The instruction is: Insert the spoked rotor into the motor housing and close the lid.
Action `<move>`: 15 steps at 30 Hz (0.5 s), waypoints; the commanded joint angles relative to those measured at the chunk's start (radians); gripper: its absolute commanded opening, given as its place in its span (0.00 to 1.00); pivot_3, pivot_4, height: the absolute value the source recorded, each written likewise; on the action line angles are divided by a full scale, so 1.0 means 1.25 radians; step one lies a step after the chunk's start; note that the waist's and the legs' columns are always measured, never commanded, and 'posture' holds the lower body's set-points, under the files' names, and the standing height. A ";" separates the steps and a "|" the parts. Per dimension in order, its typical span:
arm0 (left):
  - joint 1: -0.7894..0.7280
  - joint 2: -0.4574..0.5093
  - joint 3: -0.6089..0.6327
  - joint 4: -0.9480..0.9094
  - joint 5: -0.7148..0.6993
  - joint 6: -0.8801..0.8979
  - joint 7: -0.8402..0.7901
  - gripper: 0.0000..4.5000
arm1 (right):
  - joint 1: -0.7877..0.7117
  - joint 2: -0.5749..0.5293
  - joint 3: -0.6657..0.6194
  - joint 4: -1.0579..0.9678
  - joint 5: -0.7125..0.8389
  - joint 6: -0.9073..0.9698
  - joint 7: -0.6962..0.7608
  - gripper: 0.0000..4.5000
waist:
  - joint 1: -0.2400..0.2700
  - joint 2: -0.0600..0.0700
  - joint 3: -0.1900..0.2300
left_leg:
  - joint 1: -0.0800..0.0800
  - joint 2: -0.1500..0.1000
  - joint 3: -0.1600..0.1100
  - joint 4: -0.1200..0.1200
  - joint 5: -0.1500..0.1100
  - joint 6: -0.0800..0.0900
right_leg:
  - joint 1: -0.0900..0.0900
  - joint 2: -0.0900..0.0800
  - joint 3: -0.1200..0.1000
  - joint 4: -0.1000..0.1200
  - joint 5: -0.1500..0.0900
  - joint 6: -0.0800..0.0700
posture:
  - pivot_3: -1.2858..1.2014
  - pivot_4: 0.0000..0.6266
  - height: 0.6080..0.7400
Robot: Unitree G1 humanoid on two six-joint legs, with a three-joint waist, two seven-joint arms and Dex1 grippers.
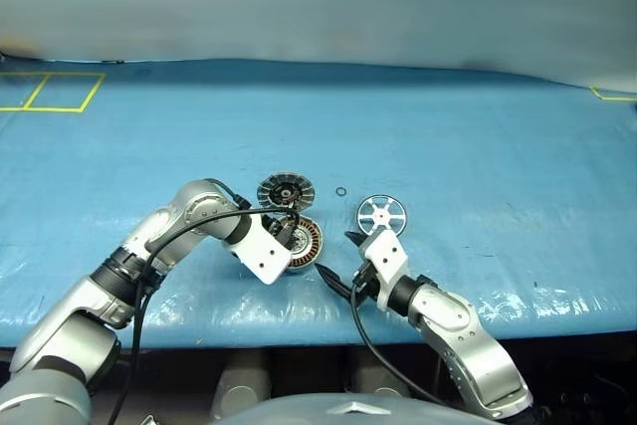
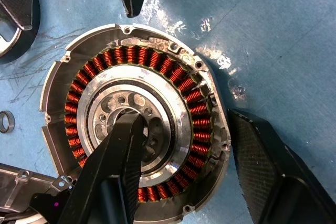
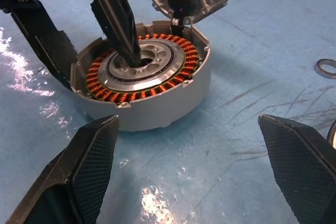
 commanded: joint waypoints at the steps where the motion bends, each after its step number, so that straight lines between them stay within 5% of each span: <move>1: 0.005 -0.002 0.003 -0.035 -0.021 -0.014 0.003 0.49 | 0.012 -0.039 -0.034 -0.050 0.024 0.006 0.030 1.00 | 0.001 0.000 0.000 | 0.000 0.000 0.000 0.000 0.000 0.000 | 0.000 0.000 0.000 0.000 0.000 0.000 | 0.52 0.24 1.00; 12: -0.008 0.006 -0.006 -0.048 -0.017 -0.050 -0.004 0.49 | 0.028 -0.065 -0.080 -0.059 0.066 0.006 0.044 1.00 | 0.002 0.000 0.000 | 0.000 0.000 0.000 0.000 0.000 0.000 | -0.001 0.000 0.000 0.000 0.000 0.000 | 0.52 0.24 1.00; 15: -0.014 0.005 -0.003 -0.040 -0.001 -0.045 0.004 0.70 | 0.027 -0.057 -0.063 -0.055 0.060 0.004 0.039 1.00 | 0.002 -0.001 0.000 | 0.000 0.000 0.000 0.000 0.000 0.000 | -0.001 0.000 0.000 0.000 0.000 0.000 | 0.52 0.24 1.00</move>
